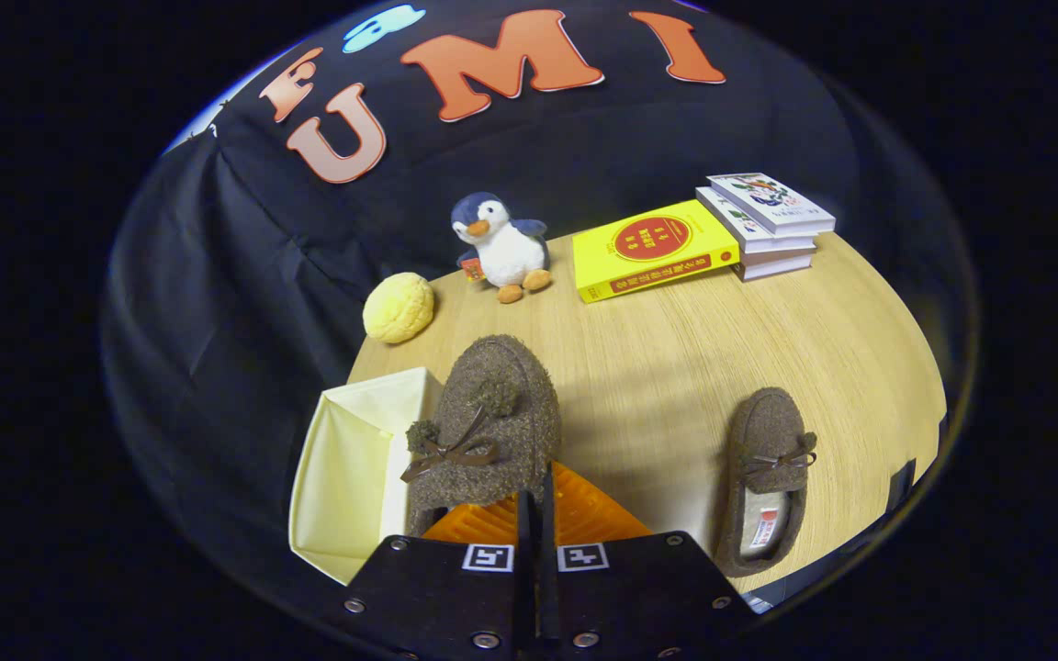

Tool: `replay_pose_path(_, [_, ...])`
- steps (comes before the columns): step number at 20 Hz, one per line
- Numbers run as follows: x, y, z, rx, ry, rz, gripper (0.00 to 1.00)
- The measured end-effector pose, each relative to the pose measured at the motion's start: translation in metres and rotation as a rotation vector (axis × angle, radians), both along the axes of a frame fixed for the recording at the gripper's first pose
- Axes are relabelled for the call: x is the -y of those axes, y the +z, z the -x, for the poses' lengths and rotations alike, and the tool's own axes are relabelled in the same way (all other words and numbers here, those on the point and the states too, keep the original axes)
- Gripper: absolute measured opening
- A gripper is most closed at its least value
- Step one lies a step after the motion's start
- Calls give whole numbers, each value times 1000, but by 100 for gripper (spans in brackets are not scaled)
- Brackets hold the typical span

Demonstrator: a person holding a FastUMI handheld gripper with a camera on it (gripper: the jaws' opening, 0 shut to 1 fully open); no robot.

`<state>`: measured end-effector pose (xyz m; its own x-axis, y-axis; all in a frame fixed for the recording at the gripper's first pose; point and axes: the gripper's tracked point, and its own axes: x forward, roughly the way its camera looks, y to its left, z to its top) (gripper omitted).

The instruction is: Open the storage box then place both shoes into the box .Put the left shoe in first, then the right shoe, with the right side of both shoes facing outward in a uniform manner.

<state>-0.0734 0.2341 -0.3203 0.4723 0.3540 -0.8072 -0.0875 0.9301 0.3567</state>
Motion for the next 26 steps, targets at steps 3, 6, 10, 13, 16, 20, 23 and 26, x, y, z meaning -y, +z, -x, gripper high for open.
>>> replay_pose_path(3, [-36, 23, 0, 6, 52, -20, 3])
replay_pose_path(6, [-77, 31, 6, -3, 71, -64, 3])
replay_pose_path(10, [-121, 9, 18, -38, 122, -17, 3])
replay_pose_path(13, [-148, -12, 26, -72, 134, 10, 3])
replay_pose_path(16, [-166, -39, 30, -130, 140, 42, 3])
replay_pose_path(20, [-181, -75, 38, -236, 120, 86, 3])
replay_pose_path(23, [-196, -95, 43, -289, 141, 107, 3])
replay_pose_path(26, [-203, -112, 50, -323, 177, 145, 3])
